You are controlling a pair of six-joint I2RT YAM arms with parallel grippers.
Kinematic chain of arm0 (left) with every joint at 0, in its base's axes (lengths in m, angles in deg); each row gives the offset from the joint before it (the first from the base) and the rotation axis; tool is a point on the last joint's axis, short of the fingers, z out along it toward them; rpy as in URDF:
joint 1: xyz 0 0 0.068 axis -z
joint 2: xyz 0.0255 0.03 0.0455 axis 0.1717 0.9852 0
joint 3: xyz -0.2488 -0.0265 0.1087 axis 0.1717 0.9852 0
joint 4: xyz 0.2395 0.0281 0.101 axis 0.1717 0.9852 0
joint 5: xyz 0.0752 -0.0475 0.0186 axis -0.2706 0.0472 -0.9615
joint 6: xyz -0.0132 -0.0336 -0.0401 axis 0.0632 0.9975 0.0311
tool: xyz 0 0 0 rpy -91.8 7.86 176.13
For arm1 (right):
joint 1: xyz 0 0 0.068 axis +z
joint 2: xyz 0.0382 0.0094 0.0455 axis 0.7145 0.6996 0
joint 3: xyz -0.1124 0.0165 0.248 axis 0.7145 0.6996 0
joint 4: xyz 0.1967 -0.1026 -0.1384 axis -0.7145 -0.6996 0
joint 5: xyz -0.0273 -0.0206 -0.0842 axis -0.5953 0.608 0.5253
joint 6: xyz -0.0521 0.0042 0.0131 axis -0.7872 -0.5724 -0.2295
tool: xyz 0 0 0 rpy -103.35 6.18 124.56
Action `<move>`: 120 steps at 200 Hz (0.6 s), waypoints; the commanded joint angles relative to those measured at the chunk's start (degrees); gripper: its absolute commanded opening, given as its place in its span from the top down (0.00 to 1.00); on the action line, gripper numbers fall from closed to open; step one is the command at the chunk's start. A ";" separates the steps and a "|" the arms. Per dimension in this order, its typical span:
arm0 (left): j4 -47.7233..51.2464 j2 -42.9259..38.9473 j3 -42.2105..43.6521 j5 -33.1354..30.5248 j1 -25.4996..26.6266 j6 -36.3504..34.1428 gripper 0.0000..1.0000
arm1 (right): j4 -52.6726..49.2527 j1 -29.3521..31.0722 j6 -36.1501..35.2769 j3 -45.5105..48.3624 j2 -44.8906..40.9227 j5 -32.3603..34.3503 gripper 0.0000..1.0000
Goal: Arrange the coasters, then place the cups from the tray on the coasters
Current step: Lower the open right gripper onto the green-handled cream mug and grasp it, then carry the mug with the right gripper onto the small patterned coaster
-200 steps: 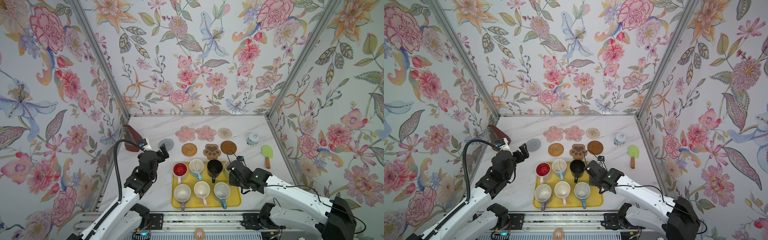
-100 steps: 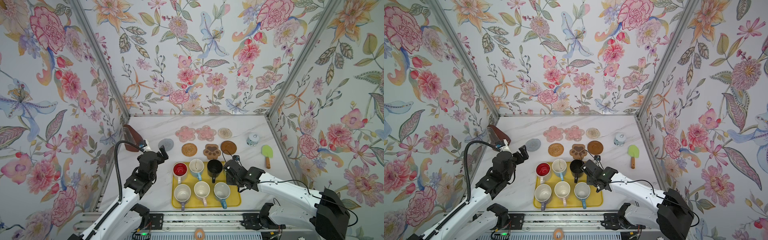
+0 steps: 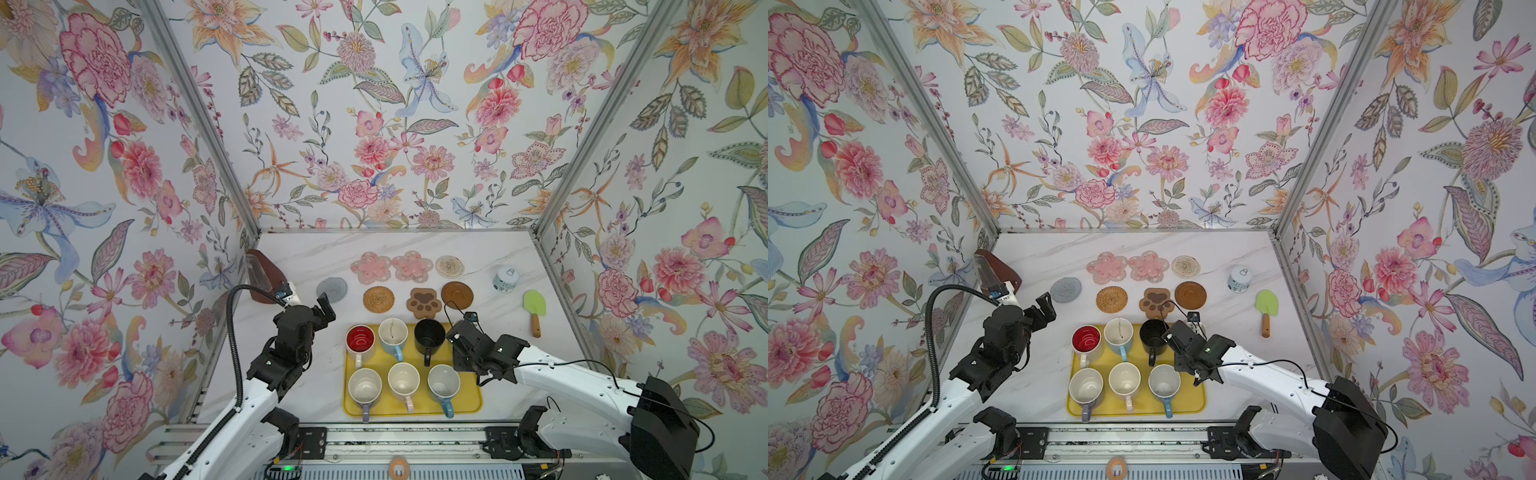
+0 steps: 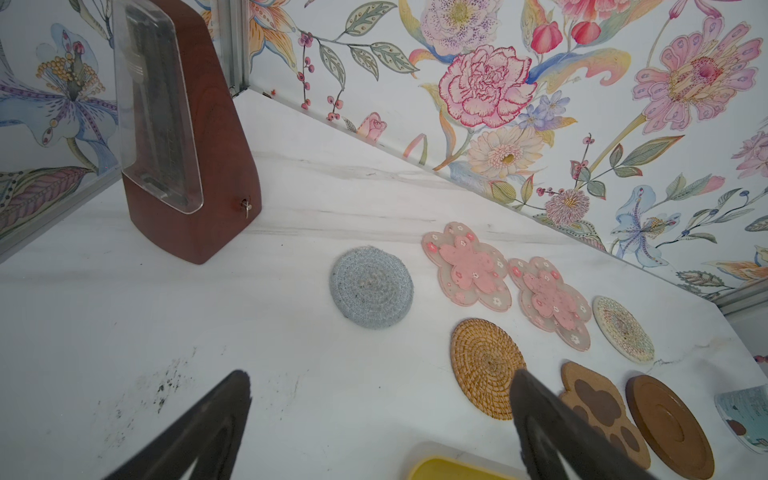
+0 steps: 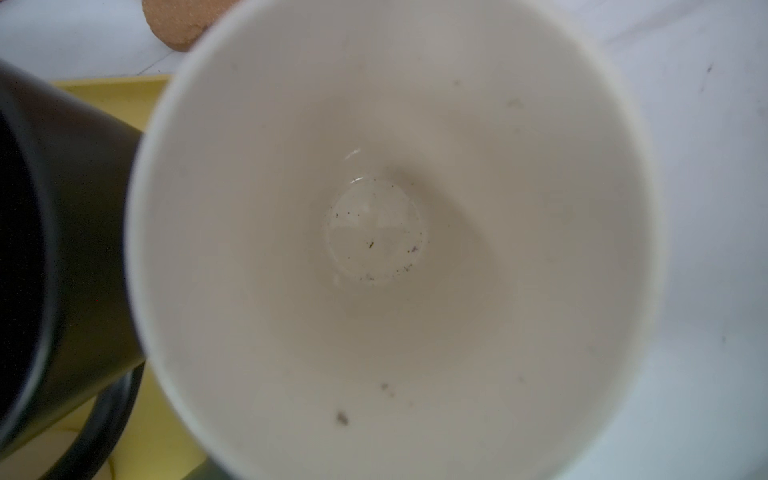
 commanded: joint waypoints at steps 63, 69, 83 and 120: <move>2.79 -0.83 0.54 -0.21 -0.65 1.12 0.01 | -11.79 -2.01 -6.72 -11.71 -5.78 2.97 1.00; 3.03 -0.83 0.41 -0.10 -0.70 1.05 0.01 | -11.85 -2.91 -7.21 -12.38 -5.97 2.57 1.00; 3.61 -0.92 0.16 -0.10 -0.68 1.00 0.01 | -11.80 -5.15 -8.32 -13.77 -5.89 1.83 1.00; 4.37 -1.70 0.60 -0.01 -0.59 0.94 0.01 | -7.80 -11.96 -15.96 -19.75 -0.93 -0.22 1.00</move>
